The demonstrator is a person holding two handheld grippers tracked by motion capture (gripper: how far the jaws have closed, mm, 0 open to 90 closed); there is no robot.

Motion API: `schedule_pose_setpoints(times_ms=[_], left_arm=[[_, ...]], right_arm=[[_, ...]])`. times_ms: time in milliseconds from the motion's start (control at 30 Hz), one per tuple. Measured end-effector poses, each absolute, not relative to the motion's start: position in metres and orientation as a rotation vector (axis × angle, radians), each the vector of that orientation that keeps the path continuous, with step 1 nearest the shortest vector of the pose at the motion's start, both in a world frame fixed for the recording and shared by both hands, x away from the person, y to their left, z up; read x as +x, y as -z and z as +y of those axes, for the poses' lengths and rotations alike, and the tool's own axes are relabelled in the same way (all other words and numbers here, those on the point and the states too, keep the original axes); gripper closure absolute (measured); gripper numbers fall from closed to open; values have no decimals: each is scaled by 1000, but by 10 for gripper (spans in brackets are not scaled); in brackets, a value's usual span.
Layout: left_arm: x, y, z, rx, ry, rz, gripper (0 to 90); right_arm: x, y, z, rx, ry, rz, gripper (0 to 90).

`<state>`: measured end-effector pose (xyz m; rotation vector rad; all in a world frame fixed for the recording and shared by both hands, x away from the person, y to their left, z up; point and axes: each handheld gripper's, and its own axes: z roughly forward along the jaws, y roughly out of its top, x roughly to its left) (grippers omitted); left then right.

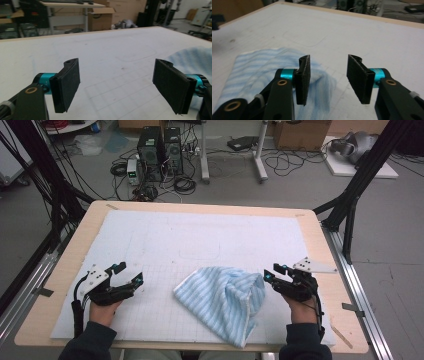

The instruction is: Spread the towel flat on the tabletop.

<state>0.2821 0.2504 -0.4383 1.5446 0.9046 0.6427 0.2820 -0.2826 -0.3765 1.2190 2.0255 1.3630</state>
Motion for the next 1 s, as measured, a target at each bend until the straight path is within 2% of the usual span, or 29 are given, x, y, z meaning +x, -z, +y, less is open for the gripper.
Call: schedule_pose_setpoints(times_ms=[267,367,400,433,567,700,733,767,800,833,867,933,1000], left_arm=[[303,412,190,1648,-489,793,213],[307,411,177,1655,-417,788,223],[312,413,163,1695,-358,766,249],[312,413,163,1695,-358,766,262],[317,425,136,1825,-295,767,304],[320,440,118,2043,-238,767,378],[320,440,118,2043,-238,767,404],[320,442,117,2070,-233,775,476],[320,444,115,2138,-253,777,476],[319,446,115,2157,-262,768,584],[317,446,116,2154,-258,759,584],[315,443,121,2159,-272,740,794],[309,440,135,2142,-261,725,826]], right_arm=[[292,388,-274,1258,-1330,2031,440],[294,393,-274,1252,-1344,2032,446],[295,396,-274,1271,-1341,2034,446],[295,396,-274,1271,-1341,2034,446],[295,399,-271,1270,-1338,2042,446],[297,400,-271,1275,-1334,2045,443],[298,401,-271,1276,-1332,2047,444],[299,401,-270,1276,-1333,2052,444],[299,401,-270,1276,-1333,2052,444],[301,402,-268,1282,-1333,2062,445],[301,402,-268,1282,-1333,2062,445],[305,403,-263,1277,-1322,2084,447],[306,401,-260,1274,-1327,2084,448]])
